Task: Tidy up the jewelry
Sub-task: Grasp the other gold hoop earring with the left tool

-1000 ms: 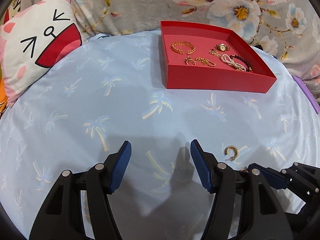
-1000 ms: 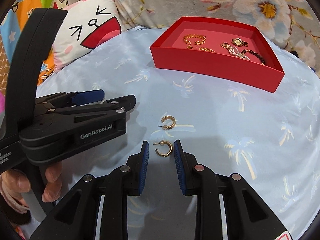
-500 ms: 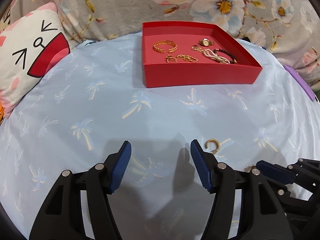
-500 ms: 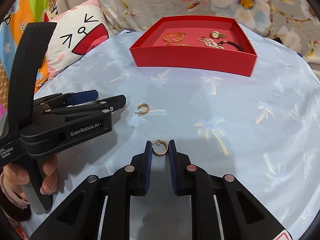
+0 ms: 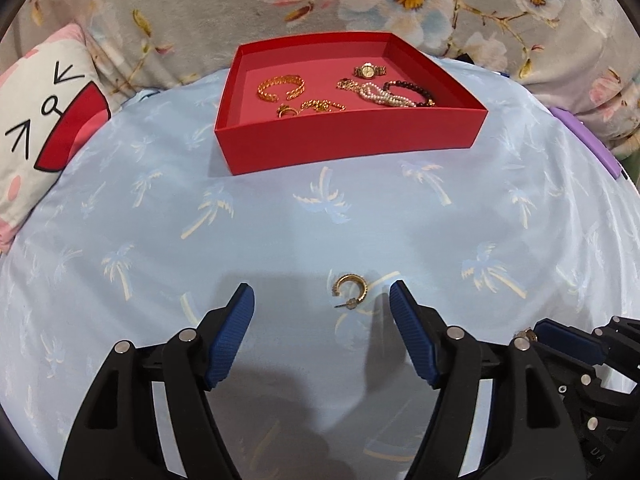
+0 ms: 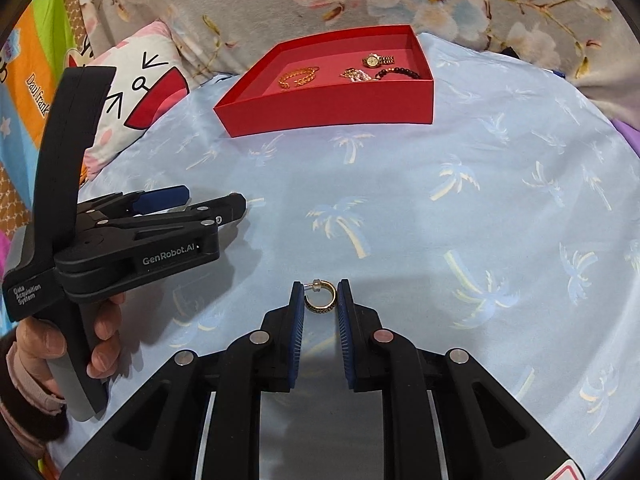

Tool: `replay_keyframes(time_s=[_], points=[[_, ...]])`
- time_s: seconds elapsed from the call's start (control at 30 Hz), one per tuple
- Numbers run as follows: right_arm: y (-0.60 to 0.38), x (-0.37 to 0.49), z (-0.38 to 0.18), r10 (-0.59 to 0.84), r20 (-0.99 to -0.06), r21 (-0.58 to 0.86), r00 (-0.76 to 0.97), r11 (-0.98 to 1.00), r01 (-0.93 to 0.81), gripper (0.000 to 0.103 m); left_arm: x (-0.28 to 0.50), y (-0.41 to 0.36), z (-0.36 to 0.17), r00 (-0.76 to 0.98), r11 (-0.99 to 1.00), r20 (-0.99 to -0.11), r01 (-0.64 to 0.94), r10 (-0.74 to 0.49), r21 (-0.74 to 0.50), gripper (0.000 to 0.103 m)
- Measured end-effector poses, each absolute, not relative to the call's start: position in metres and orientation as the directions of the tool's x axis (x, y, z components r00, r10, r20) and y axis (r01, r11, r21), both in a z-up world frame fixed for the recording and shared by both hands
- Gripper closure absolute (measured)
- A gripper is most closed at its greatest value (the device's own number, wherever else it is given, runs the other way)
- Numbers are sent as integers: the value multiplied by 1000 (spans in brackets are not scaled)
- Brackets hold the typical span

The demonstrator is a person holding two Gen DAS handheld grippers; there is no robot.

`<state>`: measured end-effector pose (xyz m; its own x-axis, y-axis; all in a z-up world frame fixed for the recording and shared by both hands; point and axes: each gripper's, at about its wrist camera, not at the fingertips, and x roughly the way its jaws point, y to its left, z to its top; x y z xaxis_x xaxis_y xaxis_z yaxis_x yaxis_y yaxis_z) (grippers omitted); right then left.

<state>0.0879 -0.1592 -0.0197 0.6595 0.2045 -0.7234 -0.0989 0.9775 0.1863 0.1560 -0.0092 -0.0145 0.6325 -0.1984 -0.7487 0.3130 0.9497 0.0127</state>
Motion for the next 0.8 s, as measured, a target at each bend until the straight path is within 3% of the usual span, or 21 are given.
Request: replay_keyframes(time_s=[0.17, 0.33, 0.53, 0.67, 0.8], points=[[-160, 86, -20, 207, -723, 190, 659, 977, -98, 87, 159, 4, -17, 621, 957, -750, 286, -229, -55, 36], [-160, 86, -20, 207, -723, 191, 659, 977, -98, 87, 158, -8, -18, 618, 948, -754, 319, -221, -15, 36], [-159, 87, -21, 211, -722, 197, 659, 976, -96, 87, 157, -21, -18, 620, 936, -757, 351, -207, 31, 47], [-159, 87, -21, 210, -722, 196, 659, 976, -96, 87, 156, -20, -17, 621, 933, -750, 359, -227, 15, 66], [-159, 87, -21, 210, -722, 196, 659, 976, -96, 87, 155, -18, -16, 617, 930, -747, 368, -247, -3, 79]])
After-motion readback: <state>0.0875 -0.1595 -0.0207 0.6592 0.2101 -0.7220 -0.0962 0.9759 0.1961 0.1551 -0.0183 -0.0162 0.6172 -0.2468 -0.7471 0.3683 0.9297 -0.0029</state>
